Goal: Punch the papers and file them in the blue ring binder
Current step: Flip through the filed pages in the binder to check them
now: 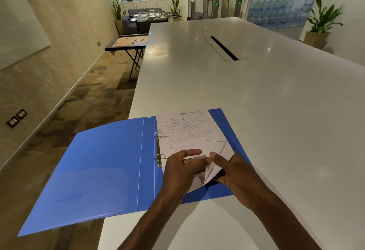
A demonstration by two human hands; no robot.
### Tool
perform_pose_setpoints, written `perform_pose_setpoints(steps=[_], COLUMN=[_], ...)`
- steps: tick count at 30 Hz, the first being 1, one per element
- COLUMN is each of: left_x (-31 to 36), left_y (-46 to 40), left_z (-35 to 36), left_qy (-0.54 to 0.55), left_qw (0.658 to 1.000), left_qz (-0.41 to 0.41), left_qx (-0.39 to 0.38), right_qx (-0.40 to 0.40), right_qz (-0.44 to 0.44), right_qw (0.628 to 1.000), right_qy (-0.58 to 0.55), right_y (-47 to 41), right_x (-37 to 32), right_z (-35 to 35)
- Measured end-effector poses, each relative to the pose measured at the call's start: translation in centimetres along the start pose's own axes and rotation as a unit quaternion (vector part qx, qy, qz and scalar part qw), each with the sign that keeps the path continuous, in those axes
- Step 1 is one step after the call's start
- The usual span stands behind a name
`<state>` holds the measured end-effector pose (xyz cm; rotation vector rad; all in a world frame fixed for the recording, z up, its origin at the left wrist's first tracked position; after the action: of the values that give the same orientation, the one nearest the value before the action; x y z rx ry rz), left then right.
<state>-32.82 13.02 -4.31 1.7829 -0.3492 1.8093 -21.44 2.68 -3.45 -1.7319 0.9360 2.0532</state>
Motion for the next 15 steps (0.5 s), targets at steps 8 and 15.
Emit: perform_pose_setpoints(steps=[8,15], left_x=[1.0,1.1], left_y=[0.2,0.1], left_z=[0.5,1.4], left_qy=[0.072,0.079], left_qw=[0.995,0.988], left_qz=[-0.007,-0.007], left_qx=[-0.073,-0.132], right_qx=[0.081,0.015], right_qz=[-0.021,0.000], right_qw=[0.991,1.000], right_qy=[0.108,-0.011], right_y=[0.5,1.0], right_x=[-0.7,-0.3], right_z=[-0.9,-0.5])
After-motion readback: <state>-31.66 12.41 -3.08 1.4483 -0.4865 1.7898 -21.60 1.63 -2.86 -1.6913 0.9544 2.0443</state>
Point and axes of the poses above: each hand's wrist, its own y-axis away from the middle knuckle, its own z-axis out of the palm, x = y × z, the point moved 6 cm from there along -y, towards the middle knuckle, and after that the axes turned 7 degrees about y, right-handed, at the moved point
